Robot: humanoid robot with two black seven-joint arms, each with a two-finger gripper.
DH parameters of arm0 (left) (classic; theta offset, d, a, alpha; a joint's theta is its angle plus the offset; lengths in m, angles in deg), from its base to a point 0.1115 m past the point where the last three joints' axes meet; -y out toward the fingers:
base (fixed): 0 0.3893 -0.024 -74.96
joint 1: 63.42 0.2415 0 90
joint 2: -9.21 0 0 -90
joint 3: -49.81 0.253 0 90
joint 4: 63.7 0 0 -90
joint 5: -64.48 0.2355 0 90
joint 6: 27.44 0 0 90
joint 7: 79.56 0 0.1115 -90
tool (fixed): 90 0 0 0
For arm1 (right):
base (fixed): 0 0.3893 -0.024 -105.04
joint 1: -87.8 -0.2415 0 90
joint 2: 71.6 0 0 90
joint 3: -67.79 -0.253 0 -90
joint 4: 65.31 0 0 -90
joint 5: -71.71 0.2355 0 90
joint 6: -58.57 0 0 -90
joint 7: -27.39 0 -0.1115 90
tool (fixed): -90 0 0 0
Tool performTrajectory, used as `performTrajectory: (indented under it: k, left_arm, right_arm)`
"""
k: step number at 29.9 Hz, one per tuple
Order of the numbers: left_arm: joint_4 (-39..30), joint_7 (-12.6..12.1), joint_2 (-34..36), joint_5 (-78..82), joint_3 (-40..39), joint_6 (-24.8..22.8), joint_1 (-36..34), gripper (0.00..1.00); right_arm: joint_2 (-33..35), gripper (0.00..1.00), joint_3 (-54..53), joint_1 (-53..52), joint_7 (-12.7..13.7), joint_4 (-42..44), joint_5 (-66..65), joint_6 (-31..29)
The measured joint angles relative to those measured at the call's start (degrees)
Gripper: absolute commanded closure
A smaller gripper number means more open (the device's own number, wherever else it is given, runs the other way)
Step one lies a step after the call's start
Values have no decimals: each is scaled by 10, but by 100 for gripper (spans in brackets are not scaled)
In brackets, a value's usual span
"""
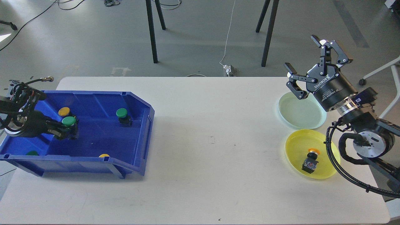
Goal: Pass button and place on color plate
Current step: 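Grasp the green button with the left gripper, then lift the green button and raise it toward the right gripper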
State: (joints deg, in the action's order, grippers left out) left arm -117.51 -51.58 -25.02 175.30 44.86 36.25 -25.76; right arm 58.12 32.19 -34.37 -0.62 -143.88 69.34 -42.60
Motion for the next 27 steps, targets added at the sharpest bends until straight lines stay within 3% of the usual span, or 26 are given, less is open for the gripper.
performTrajectory:
  k: [20,27]
  left_arm:
    - [-228,0,175,-93,-88,-8,-7,88]
    - [-280,0,194,-190,-132,-17,-22,88]
  right_arm:
    - [-1,4,0,5,0,1,0,0]
    - [-1,4,0,8,0,1,0,1]
